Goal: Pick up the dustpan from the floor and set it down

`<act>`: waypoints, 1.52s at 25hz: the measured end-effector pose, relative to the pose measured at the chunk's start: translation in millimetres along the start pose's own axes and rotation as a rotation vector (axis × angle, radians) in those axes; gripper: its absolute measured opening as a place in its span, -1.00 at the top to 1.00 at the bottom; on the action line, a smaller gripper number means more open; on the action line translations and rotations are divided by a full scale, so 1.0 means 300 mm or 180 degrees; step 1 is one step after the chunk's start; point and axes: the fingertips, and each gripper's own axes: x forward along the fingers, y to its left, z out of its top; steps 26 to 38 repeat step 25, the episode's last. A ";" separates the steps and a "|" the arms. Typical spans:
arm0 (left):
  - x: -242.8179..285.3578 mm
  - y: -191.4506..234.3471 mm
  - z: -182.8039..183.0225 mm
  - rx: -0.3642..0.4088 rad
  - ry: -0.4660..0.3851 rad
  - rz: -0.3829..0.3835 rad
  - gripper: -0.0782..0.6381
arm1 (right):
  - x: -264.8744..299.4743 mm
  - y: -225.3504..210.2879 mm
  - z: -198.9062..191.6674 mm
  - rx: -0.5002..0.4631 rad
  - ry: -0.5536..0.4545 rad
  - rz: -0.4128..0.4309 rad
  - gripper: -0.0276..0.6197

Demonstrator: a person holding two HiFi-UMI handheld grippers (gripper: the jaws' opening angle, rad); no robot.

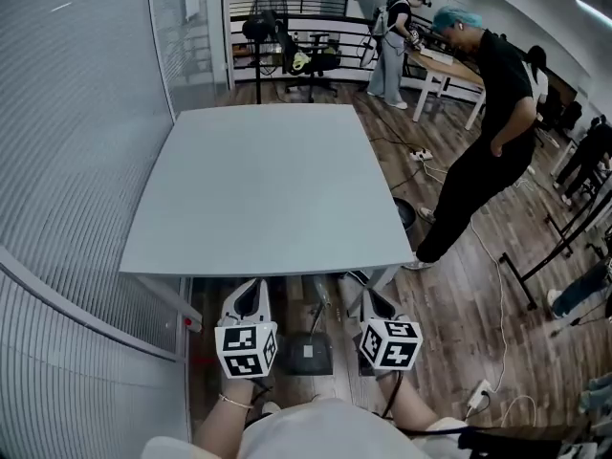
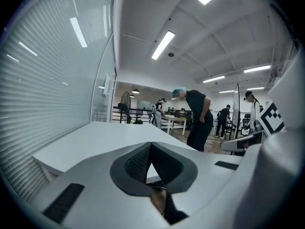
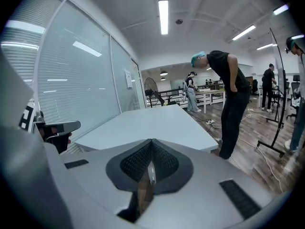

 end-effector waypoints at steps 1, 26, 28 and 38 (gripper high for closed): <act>-0.011 0.013 0.002 -0.0010 -0.0007 -0.0001 0.73 | -0.005 0.023 0.002 -0.0079 0.0026 0.0011 0.82; -0.080 0.084 -0.045 -0.0050 0.0085 -0.0121 0.73 | -0.087 0.089 -0.034 -0.0076 0.0040 -0.0246 0.82; -0.080 0.084 -0.045 -0.0050 0.0085 -0.0121 0.73 | -0.087 0.089 -0.034 -0.0076 0.0040 -0.0246 0.82; -0.080 0.084 -0.045 -0.0050 0.0085 -0.0121 0.73 | -0.087 0.089 -0.034 -0.0076 0.0040 -0.0246 0.82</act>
